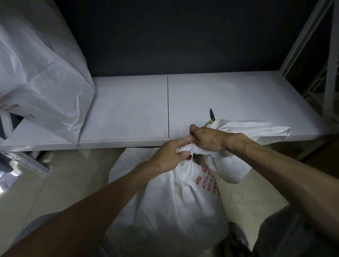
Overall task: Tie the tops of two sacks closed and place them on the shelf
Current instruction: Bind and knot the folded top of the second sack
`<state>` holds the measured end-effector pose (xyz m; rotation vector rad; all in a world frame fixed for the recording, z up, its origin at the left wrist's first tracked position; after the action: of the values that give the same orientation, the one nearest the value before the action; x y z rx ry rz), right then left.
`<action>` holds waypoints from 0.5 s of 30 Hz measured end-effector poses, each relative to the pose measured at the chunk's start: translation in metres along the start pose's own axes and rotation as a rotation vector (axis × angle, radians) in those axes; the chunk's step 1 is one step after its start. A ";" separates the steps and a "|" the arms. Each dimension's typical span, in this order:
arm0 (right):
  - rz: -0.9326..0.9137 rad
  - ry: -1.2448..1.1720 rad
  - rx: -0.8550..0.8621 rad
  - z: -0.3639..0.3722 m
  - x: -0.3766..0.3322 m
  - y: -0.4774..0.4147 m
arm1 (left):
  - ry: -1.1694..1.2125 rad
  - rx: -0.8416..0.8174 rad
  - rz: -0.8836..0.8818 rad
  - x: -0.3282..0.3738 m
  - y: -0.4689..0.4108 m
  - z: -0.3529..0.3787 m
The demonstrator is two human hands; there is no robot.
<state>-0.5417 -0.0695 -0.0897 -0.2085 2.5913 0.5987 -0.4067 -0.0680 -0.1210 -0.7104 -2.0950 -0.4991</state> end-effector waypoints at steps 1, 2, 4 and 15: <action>0.002 -0.003 0.012 -0.001 0.000 0.000 | 0.001 0.019 -0.006 0.000 0.000 0.001; -0.003 -0.009 0.027 -0.001 0.002 -0.002 | 0.005 0.034 -0.027 -0.001 0.000 0.002; -0.022 -0.053 0.108 -0.006 0.001 -0.002 | 0.022 0.047 -0.072 -0.003 -0.002 0.001; -0.077 -0.779 -0.009 0.010 -0.026 0.035 | 0.062 0.105 -0.152 -0.008 -0.010 -0.012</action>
<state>-0.5230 -0.0326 -0.0722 -0.0560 1.8206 0.5274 -0.4019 -0.0849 -0.1213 -0.4719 -2.1091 -0.4843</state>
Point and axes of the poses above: each hand's wrist, its own y-axis away from the middle knuckle, its own z-axis out of the palm, x = y × z, the point moved 5 cm from there along -y, towards the middle knuckle, and after that the axes turned 6 degrees about -y, right-handed, at the moved point
